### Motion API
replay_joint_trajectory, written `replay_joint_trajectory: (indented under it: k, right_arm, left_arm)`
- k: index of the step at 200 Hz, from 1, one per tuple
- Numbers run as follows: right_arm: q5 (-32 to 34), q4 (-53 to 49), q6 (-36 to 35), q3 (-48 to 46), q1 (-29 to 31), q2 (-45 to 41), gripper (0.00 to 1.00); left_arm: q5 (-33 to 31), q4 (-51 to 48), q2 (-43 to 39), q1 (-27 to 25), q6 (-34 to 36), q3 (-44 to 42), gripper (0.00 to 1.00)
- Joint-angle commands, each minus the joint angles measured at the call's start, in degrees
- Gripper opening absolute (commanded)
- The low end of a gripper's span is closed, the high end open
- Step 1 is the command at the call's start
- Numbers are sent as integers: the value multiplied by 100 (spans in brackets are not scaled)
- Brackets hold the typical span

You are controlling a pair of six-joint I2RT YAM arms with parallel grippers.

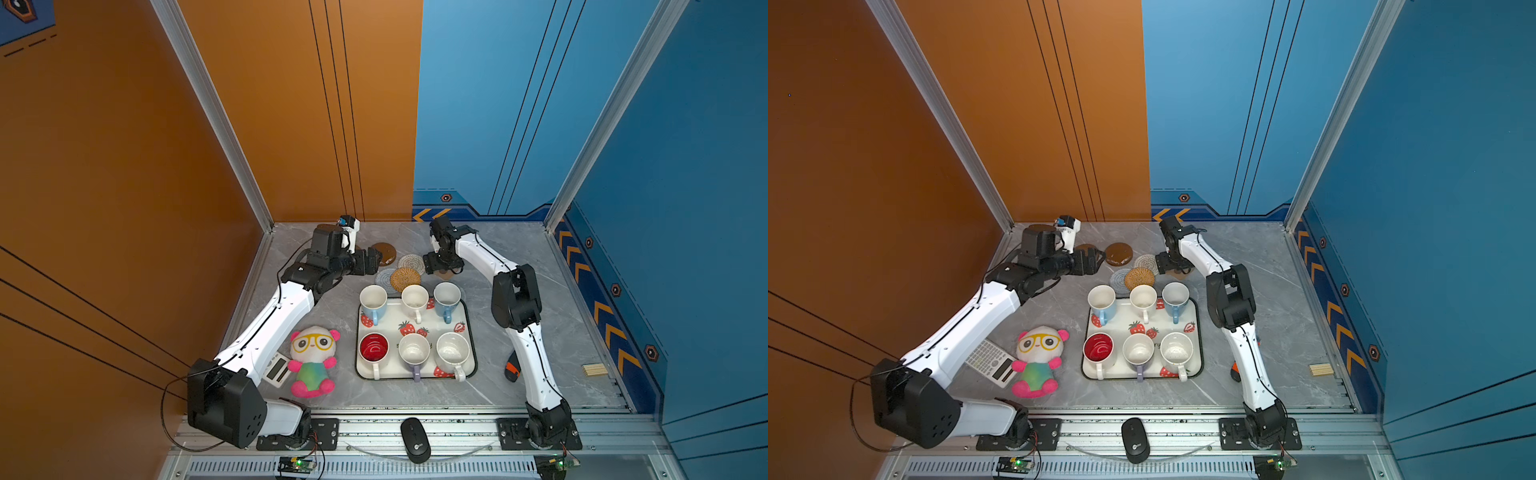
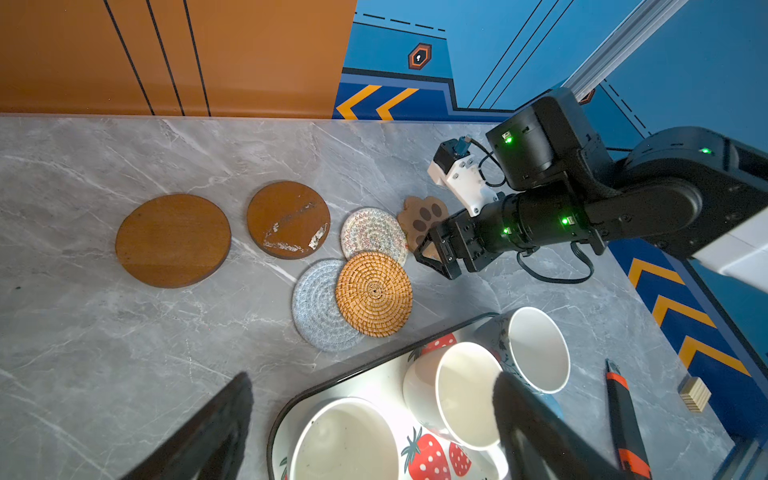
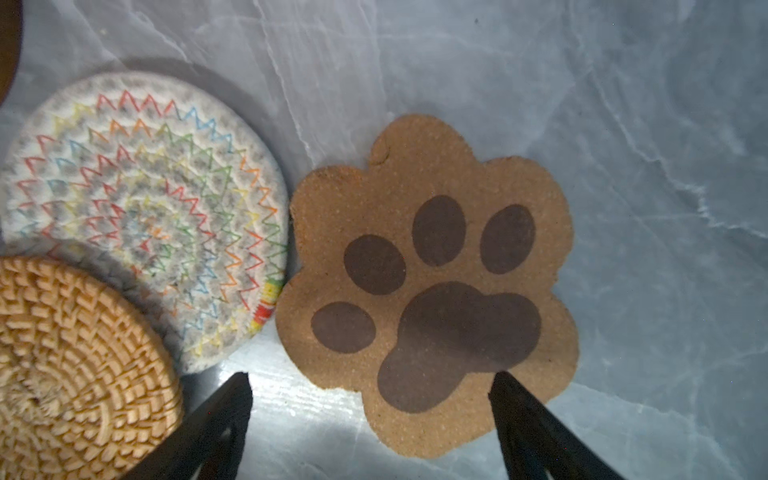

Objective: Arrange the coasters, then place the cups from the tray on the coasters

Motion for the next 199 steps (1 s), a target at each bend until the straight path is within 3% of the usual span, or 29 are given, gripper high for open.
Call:
replay_joint_trajectory:
  k: [1, 113, 199]
  right_arm:
    - [248, -162, -115, 214, 48, 182, 89]
    - [508, -247, -170, 427, 80, 533, 89]
    - [231, -351, 310, 474, -350, 694, 80]
  left_arm:
    - [-92, -128, 30, -65, 113, 210, 91]
    - [-151, -203, 39, -117, 184, 235, 91]
    - [-213, -253, -8, -154, 227, 246, 91]
